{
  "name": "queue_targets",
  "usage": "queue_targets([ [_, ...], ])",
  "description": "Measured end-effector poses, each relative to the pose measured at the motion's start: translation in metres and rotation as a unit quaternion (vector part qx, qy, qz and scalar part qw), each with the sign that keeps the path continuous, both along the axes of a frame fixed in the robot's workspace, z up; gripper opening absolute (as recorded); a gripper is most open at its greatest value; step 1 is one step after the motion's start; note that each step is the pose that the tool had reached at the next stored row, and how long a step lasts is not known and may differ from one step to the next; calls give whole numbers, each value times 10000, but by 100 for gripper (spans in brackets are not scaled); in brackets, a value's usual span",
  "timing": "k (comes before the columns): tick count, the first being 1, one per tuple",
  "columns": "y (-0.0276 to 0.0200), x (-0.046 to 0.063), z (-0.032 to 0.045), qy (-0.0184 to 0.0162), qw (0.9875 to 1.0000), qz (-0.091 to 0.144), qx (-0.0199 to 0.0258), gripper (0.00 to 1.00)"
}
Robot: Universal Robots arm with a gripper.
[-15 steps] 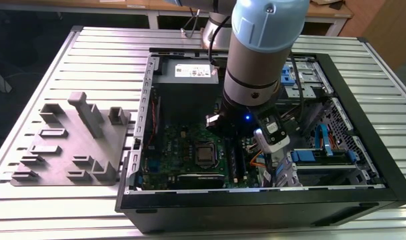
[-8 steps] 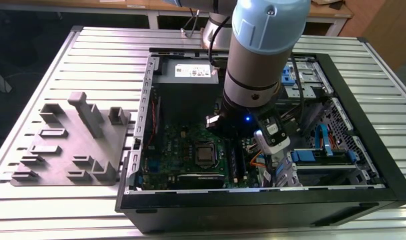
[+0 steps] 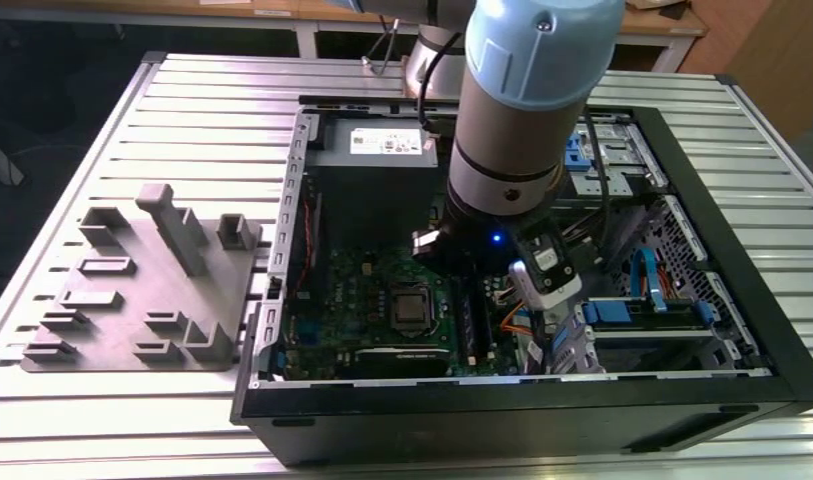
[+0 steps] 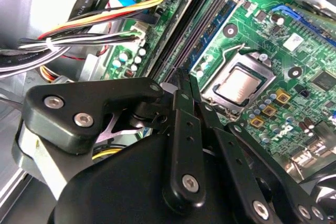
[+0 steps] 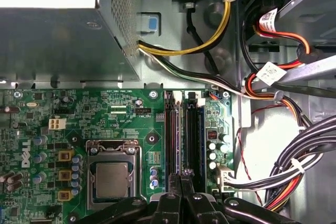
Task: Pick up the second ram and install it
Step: 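Insert the second ram into the second slot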
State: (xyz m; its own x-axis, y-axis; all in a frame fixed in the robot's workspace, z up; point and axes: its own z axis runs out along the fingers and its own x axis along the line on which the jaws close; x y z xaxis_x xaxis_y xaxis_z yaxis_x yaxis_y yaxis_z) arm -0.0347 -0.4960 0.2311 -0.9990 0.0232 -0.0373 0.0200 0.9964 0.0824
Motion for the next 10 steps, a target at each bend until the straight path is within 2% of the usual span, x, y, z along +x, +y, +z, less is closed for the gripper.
queue_targets([
  [5, -12, 0, 0, 0, 10000, 0, 17, 8],
  [7, -19, 0, 0, 0, 10000, 0, 61, 8],
  [10, -25, 0, 0, 0, 10000, -1, 72, 8],
])
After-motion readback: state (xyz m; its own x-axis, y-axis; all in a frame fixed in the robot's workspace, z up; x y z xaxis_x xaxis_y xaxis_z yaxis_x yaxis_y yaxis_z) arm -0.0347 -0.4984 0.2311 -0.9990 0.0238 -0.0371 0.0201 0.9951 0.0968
